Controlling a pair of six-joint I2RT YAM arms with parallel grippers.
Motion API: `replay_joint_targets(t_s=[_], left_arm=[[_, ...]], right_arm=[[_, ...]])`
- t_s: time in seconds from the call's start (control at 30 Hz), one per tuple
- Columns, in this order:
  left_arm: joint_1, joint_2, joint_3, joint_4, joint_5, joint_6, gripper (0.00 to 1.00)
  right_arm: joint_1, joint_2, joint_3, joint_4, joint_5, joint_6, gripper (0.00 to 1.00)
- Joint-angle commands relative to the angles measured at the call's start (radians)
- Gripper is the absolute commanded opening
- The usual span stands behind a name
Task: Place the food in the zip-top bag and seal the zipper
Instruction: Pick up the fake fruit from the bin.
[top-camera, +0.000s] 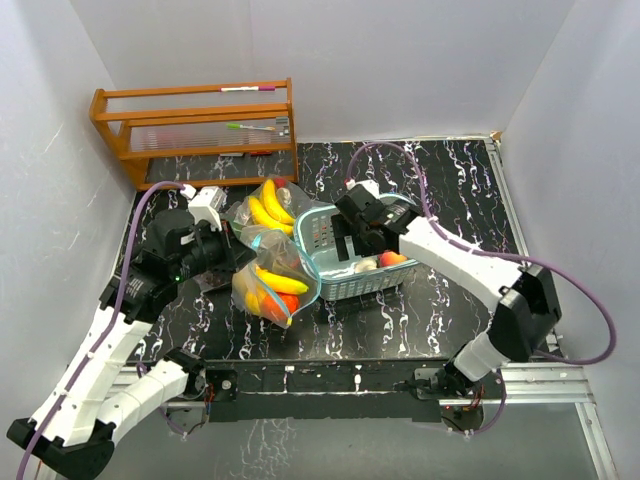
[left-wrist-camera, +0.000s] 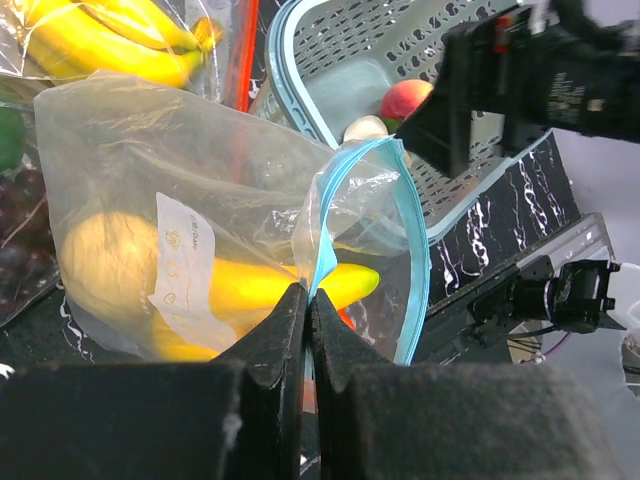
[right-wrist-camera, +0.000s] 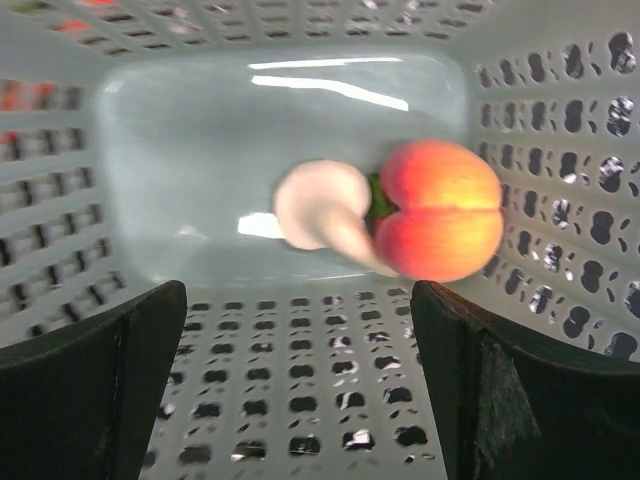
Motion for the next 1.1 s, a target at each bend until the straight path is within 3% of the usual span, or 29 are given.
replay_joint_targets(t_s=[0.0, 0.27, 0.67, 0.73, 0.87, 1.07], left_arm=[[0.002, -0.037, 0.023, 0.014, 0.035, -0.003, 0.0], [0.002, -0.048, 0.024, 0.012, 0.036, 0.002, 0.0], [0.001, -0.037, 0.013, 0.012, 0.023, 0.011, 0.0], [0.001, -0.034, 0.011, 0.011, 0.022, 0.012, 0.0], [0.002, -0.028, 0.014, 0.006, 0.019, 0.011, 0.0], [0.002, -0.023, 0.017, 0.006, 0.015, 0.005, 0.0]], right_arm=[[-0.026, 0.046, 0.007, -0.047, 0.163, -0.008, 0.99], [-0.101, 0.143, -0.046, -0.048, 0.188, -0.033, 1.0], [-0.11, 0.282, -0.084, 0.012, 0.151, -0.051, 0.98], [-0.11, 0.297, -0.088, 0.024, 0.149, -0.053, 0.92], [-0.11, 0.295, -0.081, 0.032, 0.156, -0.054, 0.58], [-0.108, 0.175, -0.046, 0.055, 0.126, -0.071, 0.36]])
